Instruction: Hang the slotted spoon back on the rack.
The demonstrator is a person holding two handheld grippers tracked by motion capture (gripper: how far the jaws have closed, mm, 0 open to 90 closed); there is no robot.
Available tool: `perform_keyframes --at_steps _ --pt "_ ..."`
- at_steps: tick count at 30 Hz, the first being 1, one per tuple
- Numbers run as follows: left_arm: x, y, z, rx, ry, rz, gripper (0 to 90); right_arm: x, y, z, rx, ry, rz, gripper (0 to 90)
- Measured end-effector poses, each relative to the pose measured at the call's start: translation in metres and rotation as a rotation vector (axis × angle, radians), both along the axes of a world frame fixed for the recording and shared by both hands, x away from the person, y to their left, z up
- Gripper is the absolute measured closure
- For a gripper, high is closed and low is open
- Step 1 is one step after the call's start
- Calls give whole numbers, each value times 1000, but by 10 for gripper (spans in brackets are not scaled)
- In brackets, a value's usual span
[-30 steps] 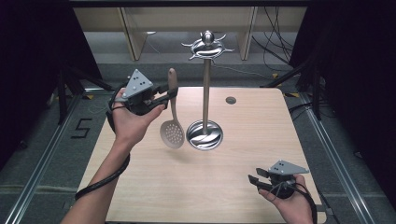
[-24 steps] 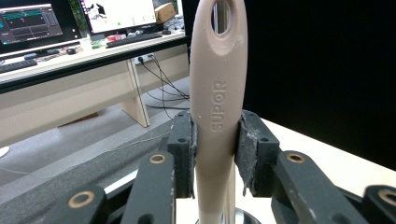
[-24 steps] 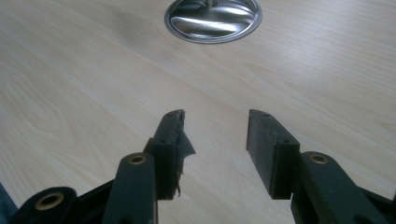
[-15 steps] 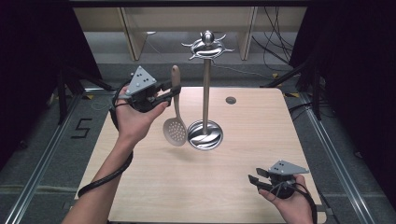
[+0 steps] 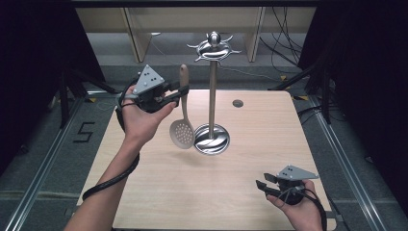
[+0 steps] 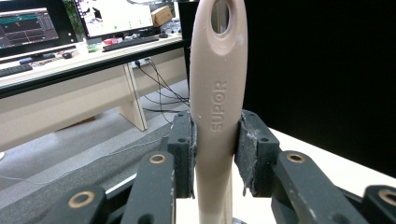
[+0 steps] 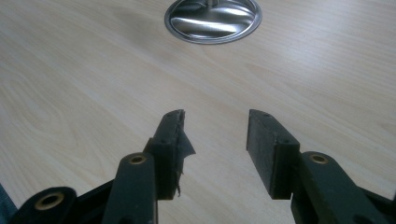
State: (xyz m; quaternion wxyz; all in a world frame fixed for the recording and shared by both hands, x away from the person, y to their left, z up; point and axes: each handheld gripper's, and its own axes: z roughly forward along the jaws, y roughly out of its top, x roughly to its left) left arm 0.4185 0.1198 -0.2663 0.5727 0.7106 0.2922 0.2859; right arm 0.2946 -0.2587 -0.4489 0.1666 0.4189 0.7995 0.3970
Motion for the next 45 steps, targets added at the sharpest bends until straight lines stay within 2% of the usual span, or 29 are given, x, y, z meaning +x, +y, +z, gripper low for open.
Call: perform_keyframes --at_steps 10,11,17,18,24,26,27,29,31,32,36,37,39,42,45 --pt "5 -5 4 3 4 -4 685 0 1 0 10 -4 -6 570" --pt "5 -5 4 3 4 -4 685 0 0 0 -2 0 -7 569" --pt "6 -8 7 1 3 -9 684 0 0 0 -1 -2 -1 569" --pt "6 -8 8 4 2 -10 684 -2 2 0 14 20 -17 570" --pt "7 -12 9 4 2 -15 685 -1 1 0 8 10 -9 569" --pt "8 -13 10 3 3 -15 684 -3 3 0 31 36 -26 568" --pt "8 -13 10 5 4 -15 684 -2 2 0 24 22 -16 568" --pt "8 -14 10 5 4 -16 684 -3 3 1 20 34 -20 569" --pt "9 -14 11 4 6 -16 684 -1 1 0 8 6 -9 568" --pt "9 -15 11 4 6 -17 684 -3 3 1 22 39 -22 568" --pt "11 -16 11 3 11 -17 684 -2 2 0 20 17 -13 568" --pt "11 -16 11 3 11 -17 684 -2 3 0 24 26 -19 568" --pt "11 -16 12 2 12 -16 684 -1 2 0 9 11 -10 568" --pt "13 -17 12 -1 18 -15 684 -3 3 1 30 42 -24 567" --pt "14 -17 12 -4 22 -14 684 -2 3 0 29 28 -17 567"
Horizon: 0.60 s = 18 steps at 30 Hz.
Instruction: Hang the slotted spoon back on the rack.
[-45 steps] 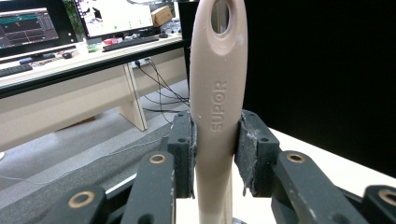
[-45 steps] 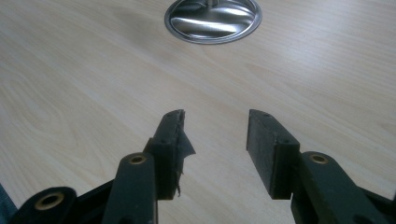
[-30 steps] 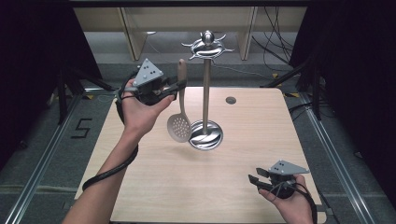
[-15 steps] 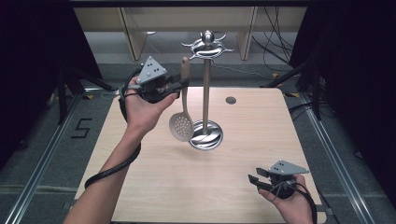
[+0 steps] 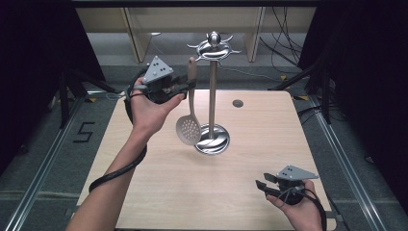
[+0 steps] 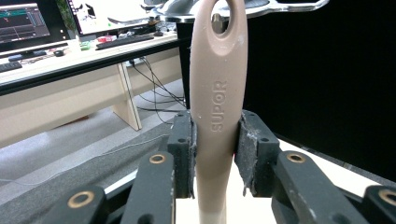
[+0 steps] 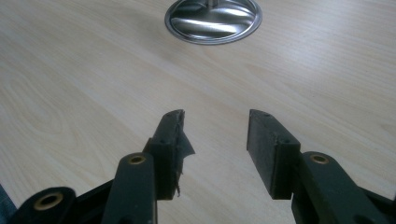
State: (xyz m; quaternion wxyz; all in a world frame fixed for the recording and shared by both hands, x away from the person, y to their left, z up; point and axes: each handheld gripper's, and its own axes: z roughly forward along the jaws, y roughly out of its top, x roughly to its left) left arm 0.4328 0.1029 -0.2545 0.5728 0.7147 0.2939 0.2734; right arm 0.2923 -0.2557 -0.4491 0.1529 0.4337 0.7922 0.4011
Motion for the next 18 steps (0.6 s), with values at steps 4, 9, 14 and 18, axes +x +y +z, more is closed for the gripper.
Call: perform_keyframes --at_steps 4,9,14,18 --pt "2 0 0 2 7 -2 684 -1 0 0 5 10 -7 567" --pt "4 -1 -1 1 13 -1 683 0 0 0 -1 -3 5 567" --pt "6 -3 -1 -6 19 -3 683 1 -1 0 -10 -21 6 567" --pt "7 -4 -1 -7 22 -3 683 0 0 0 -5 -9 3 566"
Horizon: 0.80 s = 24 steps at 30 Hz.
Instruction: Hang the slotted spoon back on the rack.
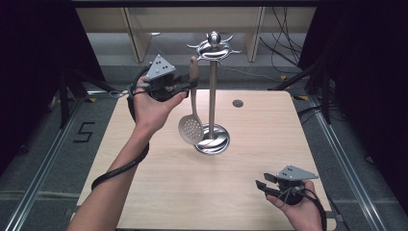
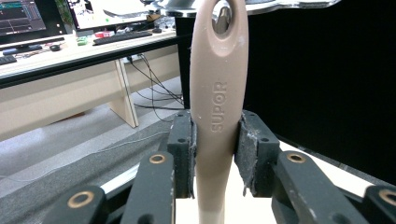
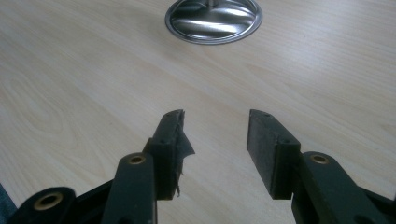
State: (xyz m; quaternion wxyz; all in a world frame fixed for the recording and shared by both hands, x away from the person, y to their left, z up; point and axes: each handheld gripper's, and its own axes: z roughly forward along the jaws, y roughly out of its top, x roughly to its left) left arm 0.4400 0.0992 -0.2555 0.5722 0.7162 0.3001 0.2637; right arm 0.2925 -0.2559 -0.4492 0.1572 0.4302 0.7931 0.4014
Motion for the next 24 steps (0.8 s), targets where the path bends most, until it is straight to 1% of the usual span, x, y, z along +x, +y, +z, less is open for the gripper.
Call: perform_keyframes --at_steps 3,5,12,14,15,16,22,23,24 --pt "1 -1 0 -2 4 -1 683 0 0 0 4 7 3 566" --pt "1 -2 0 -1 5 -1 683 0 0 0 -3 4 2 566" --pt "4 -4 -1 -1 12 -2 683 0 0 0 3 9 2 565" --pt "5 -5 -1 -4 13 -1 683 0 0 0 1 6 -1 565" --pt "5 -5 -1 -3 13 -1 683 2 -1 -1 -5 -7 18 565" --pt "6 -6 -2 -3 15 -3 683 2 -1 -1 -8 -10 16 565" --pt "8 -10 -3 -5 17 -5 681 2 -1 -1 -6 -7 18 564" --pt "9 -10 -3 -10 17 -7 681 2 -2 -1 -12 -18 18 564" --pt "9 -10 -3 -10 17 -7 681 2 -2 -1 -12 -18 18 564"
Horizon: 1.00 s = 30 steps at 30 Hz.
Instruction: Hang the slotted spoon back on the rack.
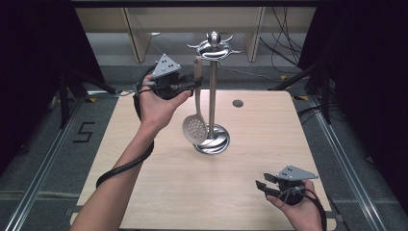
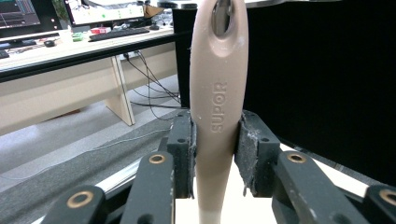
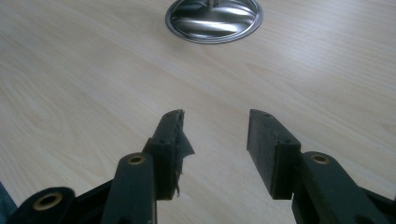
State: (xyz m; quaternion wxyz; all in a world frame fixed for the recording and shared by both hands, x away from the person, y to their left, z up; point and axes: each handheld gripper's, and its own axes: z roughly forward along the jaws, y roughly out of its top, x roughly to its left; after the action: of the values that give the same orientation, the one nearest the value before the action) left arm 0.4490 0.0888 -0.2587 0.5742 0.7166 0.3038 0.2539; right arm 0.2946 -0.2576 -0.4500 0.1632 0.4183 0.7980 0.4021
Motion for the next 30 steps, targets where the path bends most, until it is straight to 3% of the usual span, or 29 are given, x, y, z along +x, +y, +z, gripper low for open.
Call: perform_keyframes --at_steps 4,7,8,9,14,16,26,30 --pt "1 0 -2 -9 -16 -10 676 0 0 0 -8 -6 -5 562" --pt "-2 3 -2 -28 -32 -11 620 0 0 0 -7 -4 -3 561" --pt "-5 5 -3 -28 -45 -17 581 -3 2 0 14 31 -18 561" --pt "-11 10 -5 -25 -62 -19 540 0 0 0 -12 -11 1 559" --pt "-27 24 -13 -12 -83 -21 488 0 0 0 -12 -9 1 558" --pt "-34 31 -20 -2 -87 -21 467 -2 2 0 1 35 -9 558" --pt "-62 60 -58 25 -64 -6 424 -2 2 -1 3 20 -16 557" --pt "-73 70 -78 53 -29 4 415 -2 2 0 -2 27 -11 555"
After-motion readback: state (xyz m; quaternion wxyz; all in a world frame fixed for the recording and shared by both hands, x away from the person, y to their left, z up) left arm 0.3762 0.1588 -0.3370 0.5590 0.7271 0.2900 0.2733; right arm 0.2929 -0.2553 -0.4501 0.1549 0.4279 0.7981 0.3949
